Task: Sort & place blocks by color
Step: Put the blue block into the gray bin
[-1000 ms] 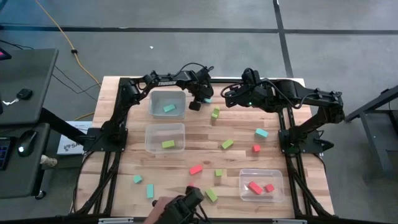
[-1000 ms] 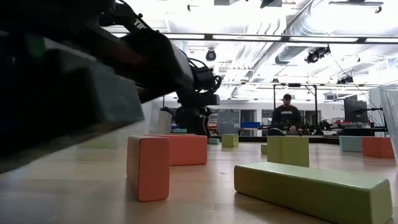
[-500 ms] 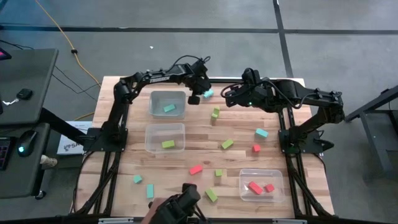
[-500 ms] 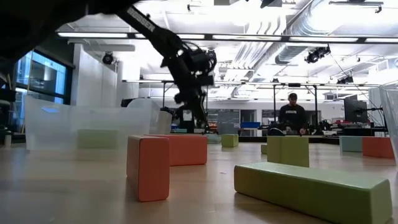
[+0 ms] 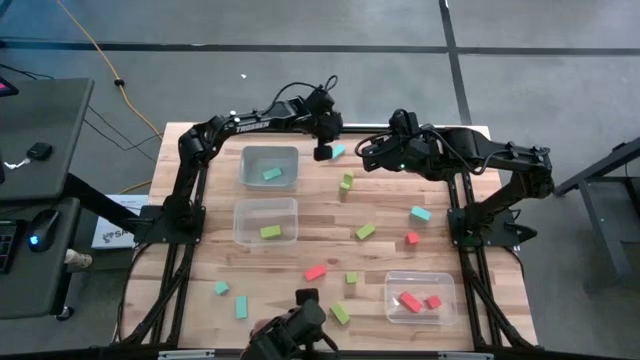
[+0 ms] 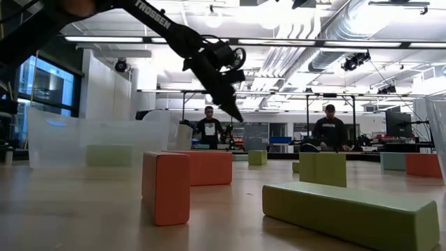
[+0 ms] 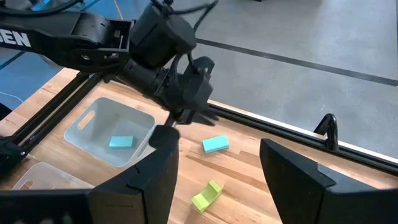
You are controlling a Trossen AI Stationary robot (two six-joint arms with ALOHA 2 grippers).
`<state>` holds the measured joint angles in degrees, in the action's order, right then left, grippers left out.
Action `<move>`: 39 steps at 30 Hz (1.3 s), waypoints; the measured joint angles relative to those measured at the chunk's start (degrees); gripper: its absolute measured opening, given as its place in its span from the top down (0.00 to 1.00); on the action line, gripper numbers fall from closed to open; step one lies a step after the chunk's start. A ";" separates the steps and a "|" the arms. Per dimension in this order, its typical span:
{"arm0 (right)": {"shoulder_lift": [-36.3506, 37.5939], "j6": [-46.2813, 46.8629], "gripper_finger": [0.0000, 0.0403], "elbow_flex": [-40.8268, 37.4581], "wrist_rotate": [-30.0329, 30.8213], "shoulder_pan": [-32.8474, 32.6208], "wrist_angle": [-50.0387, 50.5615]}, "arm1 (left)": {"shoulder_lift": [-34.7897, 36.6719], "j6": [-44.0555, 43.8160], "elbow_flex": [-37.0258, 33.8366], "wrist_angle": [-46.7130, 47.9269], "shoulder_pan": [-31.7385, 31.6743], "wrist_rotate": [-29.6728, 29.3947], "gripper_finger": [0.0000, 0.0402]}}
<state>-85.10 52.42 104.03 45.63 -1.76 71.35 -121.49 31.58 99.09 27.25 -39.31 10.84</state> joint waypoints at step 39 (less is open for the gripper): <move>0.00 0.20 0.46 0.00 -1.20 1.14 -0.45 | -7.52 -26.92 0.00 -3.49 0.17 -1.92 0.59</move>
<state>-85.10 52.62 104.03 44.42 -0.62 70.91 -129.01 4.67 99.09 23.76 -39.13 8.92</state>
